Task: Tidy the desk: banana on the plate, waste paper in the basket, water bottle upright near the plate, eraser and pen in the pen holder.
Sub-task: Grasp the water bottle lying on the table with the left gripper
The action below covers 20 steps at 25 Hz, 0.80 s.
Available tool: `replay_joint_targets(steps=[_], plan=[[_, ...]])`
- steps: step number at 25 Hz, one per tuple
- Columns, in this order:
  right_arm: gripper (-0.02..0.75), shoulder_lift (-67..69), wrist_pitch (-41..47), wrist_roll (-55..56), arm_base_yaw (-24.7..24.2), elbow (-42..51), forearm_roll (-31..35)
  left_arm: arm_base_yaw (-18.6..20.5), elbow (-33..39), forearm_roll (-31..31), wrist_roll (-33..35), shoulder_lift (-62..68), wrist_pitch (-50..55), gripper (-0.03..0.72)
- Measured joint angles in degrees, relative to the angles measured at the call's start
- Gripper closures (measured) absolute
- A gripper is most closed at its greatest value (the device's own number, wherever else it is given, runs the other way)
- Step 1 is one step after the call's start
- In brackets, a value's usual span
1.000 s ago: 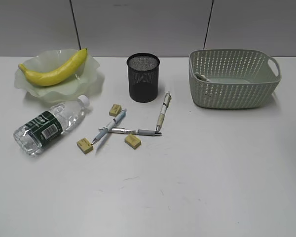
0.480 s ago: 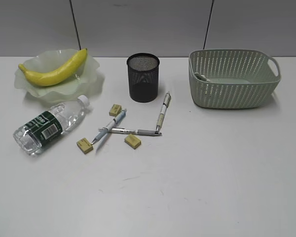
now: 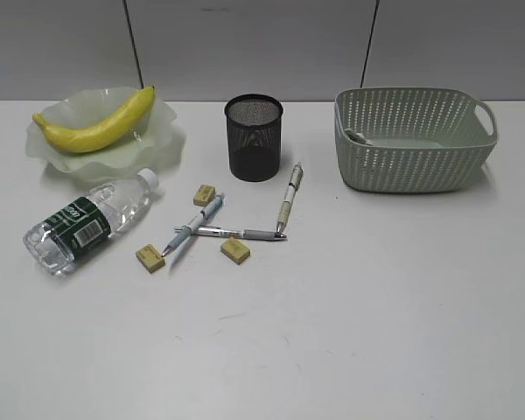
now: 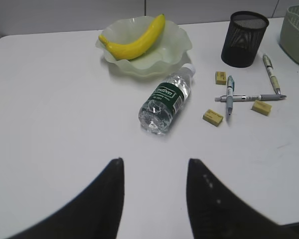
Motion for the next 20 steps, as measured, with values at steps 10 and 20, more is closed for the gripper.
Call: replay_joint_targets(steps=[10, 20], plan=[[0.388, -5.99, -4.59, -1.03, 0.07, 2.07, 0.39, -0.02, -3.74, -0.40, 9.00, 12.80, -5.93, 0.377], [0.388, -6.04, -4.64, -1.09, 0.07, 2.07, 0.39, -0.07, -18.29, -1.84, 9.89, 56.78, -14.04, 0.265]])
